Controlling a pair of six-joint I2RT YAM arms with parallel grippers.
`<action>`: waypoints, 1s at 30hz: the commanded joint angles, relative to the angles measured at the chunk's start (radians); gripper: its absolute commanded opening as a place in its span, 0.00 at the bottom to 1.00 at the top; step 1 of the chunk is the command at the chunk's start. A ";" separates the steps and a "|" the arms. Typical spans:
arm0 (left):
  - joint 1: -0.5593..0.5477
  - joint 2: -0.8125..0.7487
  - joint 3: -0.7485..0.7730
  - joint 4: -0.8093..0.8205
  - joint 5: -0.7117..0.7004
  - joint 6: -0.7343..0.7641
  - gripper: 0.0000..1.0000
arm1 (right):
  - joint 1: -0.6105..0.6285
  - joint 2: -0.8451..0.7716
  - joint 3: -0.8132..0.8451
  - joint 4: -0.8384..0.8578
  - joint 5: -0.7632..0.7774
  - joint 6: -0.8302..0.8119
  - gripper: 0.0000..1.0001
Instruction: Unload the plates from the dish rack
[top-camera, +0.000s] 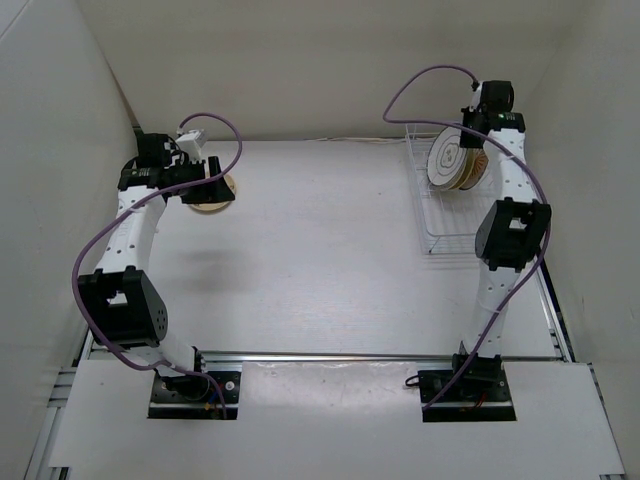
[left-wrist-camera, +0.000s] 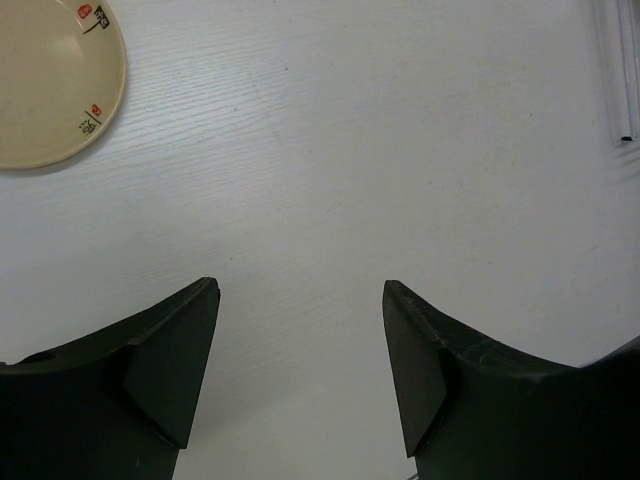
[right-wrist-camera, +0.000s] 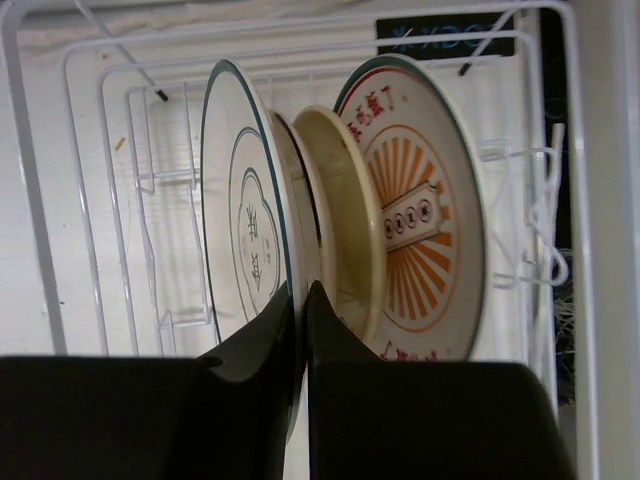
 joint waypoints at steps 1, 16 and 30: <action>-0.003 -0.051 -0.002 0.004 0.015 0.012 0.77 | 0.049 -0.166 0.046 0.068 0.060 0.079 0.00; -0.003 -0.163 -0.032 0.004 0.166 -0.035 0.97 | 0.219 -0.435 -0.132 0.117 0.311 0.062 0.00; -0.003 -0.053 -0.060 0.042 0.723 -0.175 1.00 | 0.299 -0.561 -0.528 0.033 -1.054 0.190 0.00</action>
